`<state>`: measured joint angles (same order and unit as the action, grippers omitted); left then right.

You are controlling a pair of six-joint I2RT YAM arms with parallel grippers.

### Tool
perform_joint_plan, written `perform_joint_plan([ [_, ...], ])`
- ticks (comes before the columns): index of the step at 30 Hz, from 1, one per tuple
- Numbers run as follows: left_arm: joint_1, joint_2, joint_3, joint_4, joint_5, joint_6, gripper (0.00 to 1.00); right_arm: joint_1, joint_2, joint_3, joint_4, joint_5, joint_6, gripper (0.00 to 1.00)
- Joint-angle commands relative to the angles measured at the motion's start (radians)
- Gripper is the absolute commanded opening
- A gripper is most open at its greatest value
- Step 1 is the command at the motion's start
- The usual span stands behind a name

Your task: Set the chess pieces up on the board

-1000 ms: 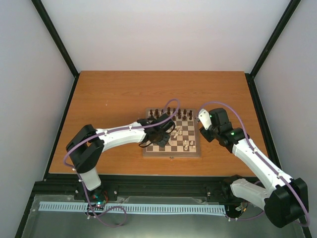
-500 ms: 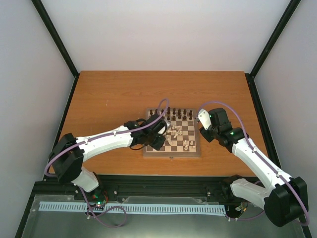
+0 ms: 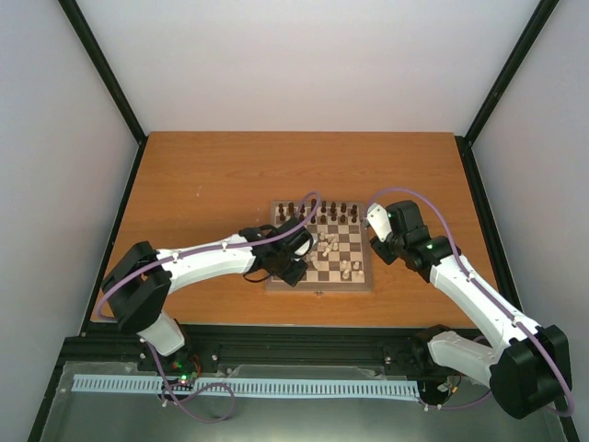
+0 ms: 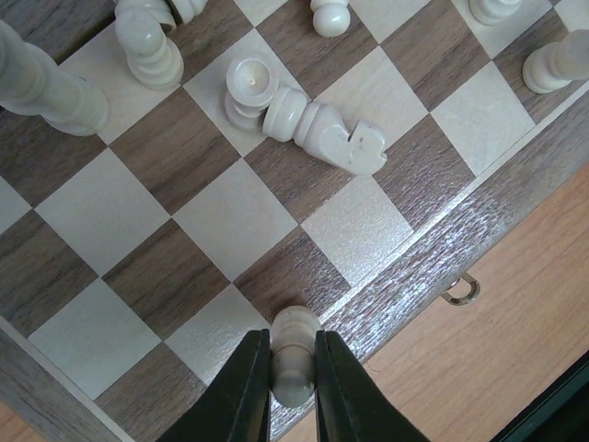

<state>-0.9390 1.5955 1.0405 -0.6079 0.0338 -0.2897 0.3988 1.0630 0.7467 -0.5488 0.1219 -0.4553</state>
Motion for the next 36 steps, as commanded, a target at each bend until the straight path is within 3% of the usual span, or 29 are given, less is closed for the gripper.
perform_joint_plan([
  [1, -0.012, 0.013, 0.013, 0.008, 0.0, 0.017, 0.15, -0.006, 0.002, -0.01, 0.008, -0.004, -0.007, 0.45],
  [18, -0.012, 0.003, 0.025, -0.025, -0.055, 0.015, 0.16, -0.006, 0.009, -0.013, 0.006, -0.011, -0.013, 0.45],
  [36, -0.012, 0.024, 0.024, 0.034, 0.011, 0.018, 0.17, -0.006, 0.025, -0.012, 0.003, -0.014, -0.014, 0.45],
])
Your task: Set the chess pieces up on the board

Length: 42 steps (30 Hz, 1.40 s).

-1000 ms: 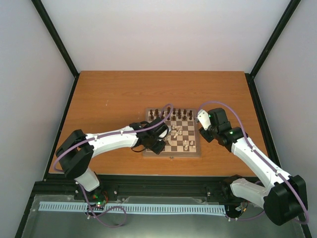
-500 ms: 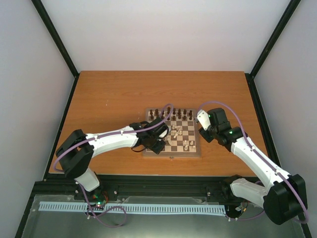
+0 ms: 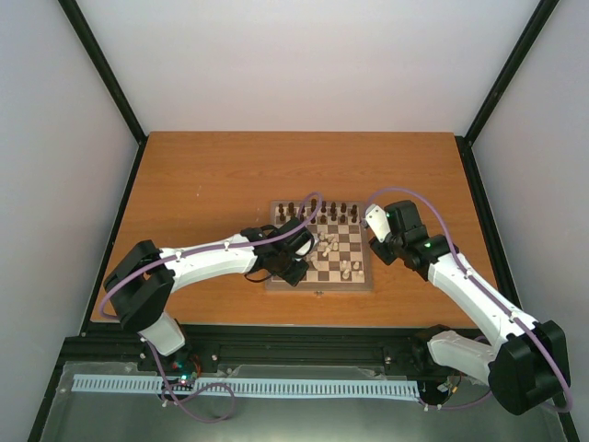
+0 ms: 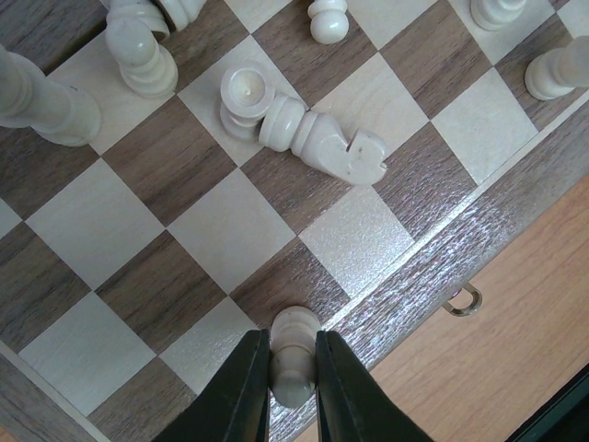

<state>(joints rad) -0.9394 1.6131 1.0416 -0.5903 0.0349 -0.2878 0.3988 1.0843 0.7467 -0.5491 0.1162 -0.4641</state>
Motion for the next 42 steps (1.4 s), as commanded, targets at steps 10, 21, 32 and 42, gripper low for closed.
perform_joint_plan([
  [10, -0.011, 0.018, 0.023, 0.035, 0.016, 0.009, 0.17, -0.006, 0.006, -0.012, 0.002, -0.009, -0.006, 0.45],
  [21, -0.012, 0.014, 0.026, 0.041, -0.006, 0.002, 0.22, -0.006, 0.008, -0.014, 0.0, -0.009, -0.008, 0.45],
  [32, -0.011, -0.094, 0.074, -0.026, -0.031, 0.003, 0.58, -0.006, 0.014, -0.01, -0.005, -0.022, -0.007, 0.45],
  [42, -0.012, -0.362, 0.078, 0.029, -0.306, -0.017, 1.0, -0.007, 0.008, 0.006, -0.02, -0.104, -0.003, 0.45],
])
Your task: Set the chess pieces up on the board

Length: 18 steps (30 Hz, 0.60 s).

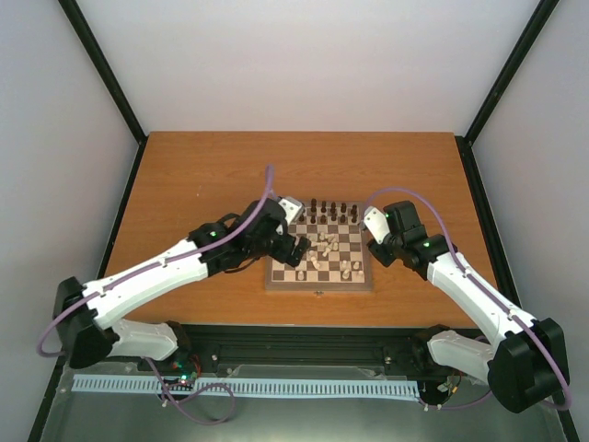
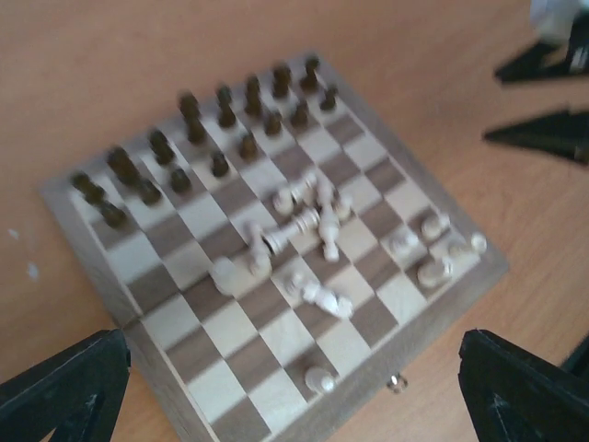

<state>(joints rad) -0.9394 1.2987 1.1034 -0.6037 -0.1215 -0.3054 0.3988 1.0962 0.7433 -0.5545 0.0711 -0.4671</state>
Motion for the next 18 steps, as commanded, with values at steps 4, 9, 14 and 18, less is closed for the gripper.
perform_joint_plan([
  [4, 0.003, -0.044, -0.022, 0.185, -0.252, 0.0, 1.0, -0.008, -0.01, 0.091, -0.065, -0.149, 0.024, 0.45],
  [9, 0.017, 0.095, 0.088, 0.051, -0.542, -0.16, 1.0, -0.079, -0.014, 0.213, -0.176, -0.473, 0.088, 0.45],
  [14, 0.025, 0.343, 0.277, -0.137, -0.577, -0.076, 1.0, -0.149, -0.048, 0.151, -0.151, -0.517, 0.078, 0.45],
  [18, 0.071, 0.308, 0.185, 0.008, -0.341, -0.084, 0.86, -0.153, -0.121, 0.118, -0.125, -0.503, 0.071, 0.45],
])
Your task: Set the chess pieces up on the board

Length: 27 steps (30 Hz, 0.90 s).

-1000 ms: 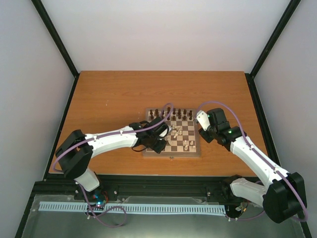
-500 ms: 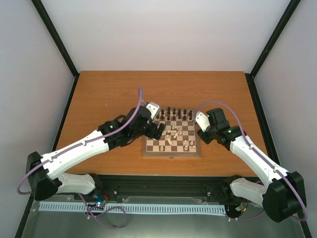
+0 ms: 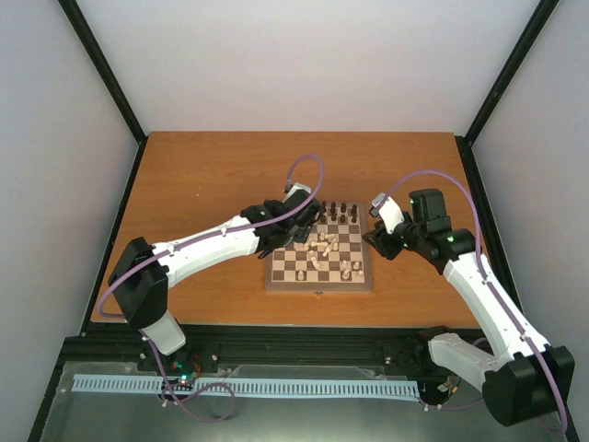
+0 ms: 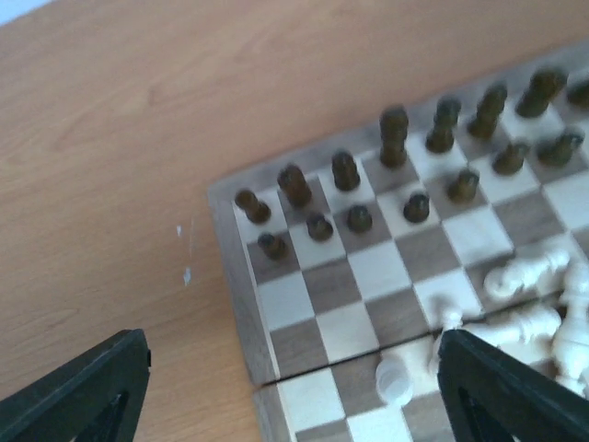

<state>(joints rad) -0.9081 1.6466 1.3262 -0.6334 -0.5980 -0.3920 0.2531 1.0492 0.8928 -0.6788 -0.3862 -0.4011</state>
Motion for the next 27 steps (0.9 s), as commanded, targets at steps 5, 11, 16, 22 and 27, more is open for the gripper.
perform_joint_plan([
  [5, 0.061, 0.0, -0.045, 0.047, 0.35, 0.018, 0.61, -0.031, -0.087, -0.047, 0.008, -0.025, -0.005, 0.46],
  [11, 0.069, 0.084, -0.02, 0.022, 0.386, -0.012, 0.53, -0.033, -0.051, -0.042, -0.004, -0.018, -0.017, 0.46],
  [16, 0.072, 0.129, -0.001, 0.027, 0.402, -0.017, 0.48, -0.033, -0.055, -0.045, -0.005, -0.021, -0.021, 0.46],
  [22, 0.077, 0.17, 0.008, 0.022, 0.391, -0.018, 0.44, -0.032, -0.046, -0.045, -0.005, -0.021, -0.025, 0.46],
  [27, 0.084, 0.196, 0.022, 0.024, 0.394, -0.01, 0.36, -0.032, -0.042, -0.045, -0.006, -0.021, -0.028, 0.46],
])
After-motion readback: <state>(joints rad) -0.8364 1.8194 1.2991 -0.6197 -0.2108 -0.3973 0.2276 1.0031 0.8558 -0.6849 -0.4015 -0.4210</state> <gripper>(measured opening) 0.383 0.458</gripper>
